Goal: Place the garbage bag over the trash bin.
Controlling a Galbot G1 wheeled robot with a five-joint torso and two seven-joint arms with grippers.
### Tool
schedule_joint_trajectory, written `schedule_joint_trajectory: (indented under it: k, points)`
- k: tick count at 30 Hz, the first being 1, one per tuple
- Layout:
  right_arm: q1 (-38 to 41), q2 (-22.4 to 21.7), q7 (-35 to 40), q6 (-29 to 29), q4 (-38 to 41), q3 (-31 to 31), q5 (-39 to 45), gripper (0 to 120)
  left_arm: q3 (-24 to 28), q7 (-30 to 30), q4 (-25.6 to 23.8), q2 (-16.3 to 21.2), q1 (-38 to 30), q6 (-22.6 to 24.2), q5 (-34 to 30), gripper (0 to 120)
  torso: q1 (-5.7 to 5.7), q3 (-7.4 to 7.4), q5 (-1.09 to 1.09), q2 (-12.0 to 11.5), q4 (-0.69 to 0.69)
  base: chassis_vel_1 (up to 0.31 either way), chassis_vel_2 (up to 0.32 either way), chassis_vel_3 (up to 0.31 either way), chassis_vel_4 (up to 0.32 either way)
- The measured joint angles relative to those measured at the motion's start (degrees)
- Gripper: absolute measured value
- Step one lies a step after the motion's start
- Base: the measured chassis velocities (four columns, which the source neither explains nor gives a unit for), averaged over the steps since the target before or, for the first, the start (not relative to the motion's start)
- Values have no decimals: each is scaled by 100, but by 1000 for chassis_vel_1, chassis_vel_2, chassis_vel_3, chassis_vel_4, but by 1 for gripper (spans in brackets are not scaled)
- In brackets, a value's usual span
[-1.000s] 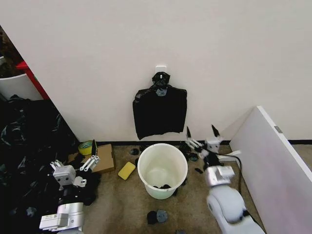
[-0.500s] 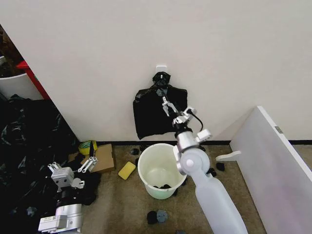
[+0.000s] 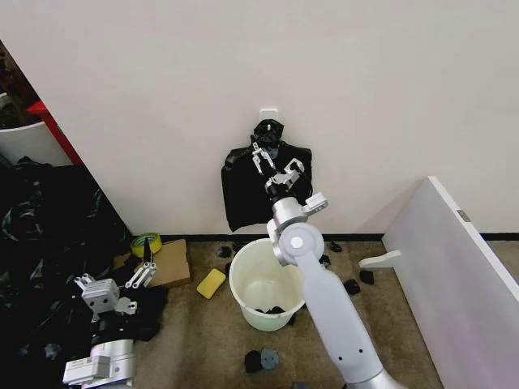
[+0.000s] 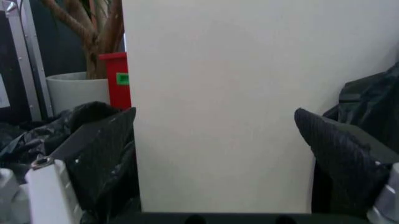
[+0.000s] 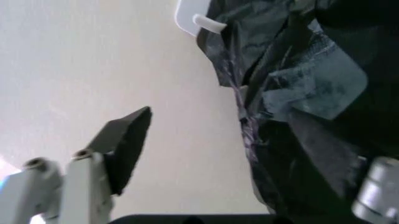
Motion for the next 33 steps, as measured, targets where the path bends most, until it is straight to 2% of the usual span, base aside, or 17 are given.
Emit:
schedule_joint_trajectory:
  k: [1,5,6,9,13,16,21,33]
  points:
    - [0,0,0,0,0,0,0,77,0,0,0,0,0,0,0,100,0,0,0,0,0,0,0,0,0]
    - [-64,2,-1,5,-75,11,-127,60,4,-11,89,7,-55,9,-37,100,0,0,0,0,0,0,0,0,0]
    - [-83,8,10,5,-77,26,-147,59,7,-12,116,7,-69,10,-41,100,0,0,0,0,0,0,0,0,0]
    - [-118,22,75,-1,-71,71,-166,67,12,-13,162,7,-94,12,-49,100,0,0,0,0,0,0,0,0,0]
    - [-140,24,192,-29,-75,157,-164,86,17,-25,214,8,-135,26,-67,100,0,0,0,0,0,0,0,0,0]
    - [-119,24,253,-30,-139,192,-160,95,31,-29,238,-9,-155,33,-68,100,-1,0,0,0,0,0,0,0,0]
    - [-49,25,311,-34,-209,210,-160,98,33,-45,267,-25,-170,35,-66,100,-1,0,1,0,0,0,0,0,0]
    - [101,34,220,76,-273,273,-106,59,43,-115,352,-49,-174,-12,-38,100,-1,0,1,0,0,0,0,0,0]
